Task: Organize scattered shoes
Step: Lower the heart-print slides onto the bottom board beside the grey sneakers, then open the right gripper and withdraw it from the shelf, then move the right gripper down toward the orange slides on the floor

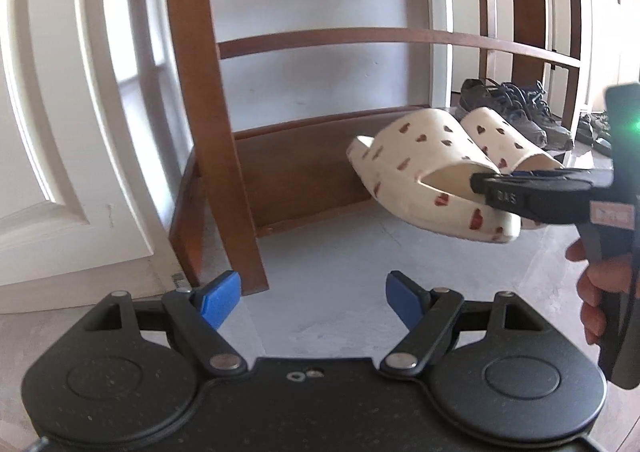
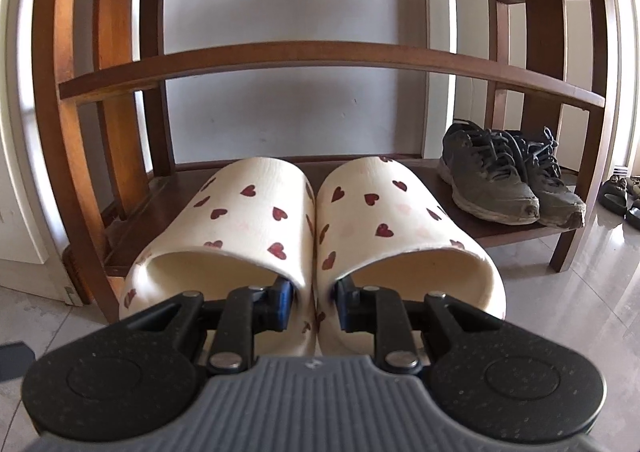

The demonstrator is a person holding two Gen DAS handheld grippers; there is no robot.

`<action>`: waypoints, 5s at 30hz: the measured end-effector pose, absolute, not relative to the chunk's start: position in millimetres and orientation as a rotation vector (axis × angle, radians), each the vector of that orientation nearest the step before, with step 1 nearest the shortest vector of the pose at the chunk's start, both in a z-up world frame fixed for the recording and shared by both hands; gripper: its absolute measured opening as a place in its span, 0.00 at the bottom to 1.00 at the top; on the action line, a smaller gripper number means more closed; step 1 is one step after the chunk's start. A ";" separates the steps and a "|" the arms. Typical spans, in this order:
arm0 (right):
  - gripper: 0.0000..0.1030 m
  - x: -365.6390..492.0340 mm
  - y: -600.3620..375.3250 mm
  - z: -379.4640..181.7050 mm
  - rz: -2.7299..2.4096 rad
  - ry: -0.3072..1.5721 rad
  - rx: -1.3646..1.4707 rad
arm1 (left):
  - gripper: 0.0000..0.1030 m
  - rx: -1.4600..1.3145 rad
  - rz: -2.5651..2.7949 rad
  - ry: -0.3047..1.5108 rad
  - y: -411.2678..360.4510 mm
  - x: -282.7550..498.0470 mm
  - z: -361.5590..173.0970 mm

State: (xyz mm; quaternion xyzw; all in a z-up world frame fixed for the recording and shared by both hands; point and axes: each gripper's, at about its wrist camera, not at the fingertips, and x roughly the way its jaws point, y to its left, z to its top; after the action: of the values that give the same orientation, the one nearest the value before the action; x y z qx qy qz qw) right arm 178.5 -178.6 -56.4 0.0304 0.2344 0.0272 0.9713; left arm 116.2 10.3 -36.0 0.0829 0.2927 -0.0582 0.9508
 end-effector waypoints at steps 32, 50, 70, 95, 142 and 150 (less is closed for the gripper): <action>0.32 318.2 -193.8 -69.5 0.043 0.546 0.038 | 0.78 0.170 -0.071 0.653 13.5 137.3 -56.5; 0.65 283.6 -198.1 -47.8 0.054 0.547 0.001 | 0.79 0.058 0.033 0.596 50.8 147.2 -40.6; 0.74 208.6 -115.0 -8.4 0.271 0.697 0.025 | 0.81 0.043 0.107 0.530 81.0 118.7 -5.4; 0.74 146.4 21.4 0.0 0.538 0.771 -0.074 | 0.83 0.060 0.298 0.484 179.7 47.8 30.0; 0.94 69.6 157.2 -22.4 0.804 0.890 -0.049 | 0.84 -0.130 0.611 0.540 306.1 -45.9 16.2; 0.97 77.4 136.1 -19.4 0.809 0.869 0.017 | 0.84 -0.129 0.588 0.532 296.7 -42.3 17.5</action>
State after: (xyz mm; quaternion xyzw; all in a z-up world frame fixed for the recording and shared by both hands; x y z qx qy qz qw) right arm 77.4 136.1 -19.4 0.0080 0.4095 0.3810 0.8289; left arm -42.3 296.7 17.5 -0.0629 0.2591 0.2864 0.9203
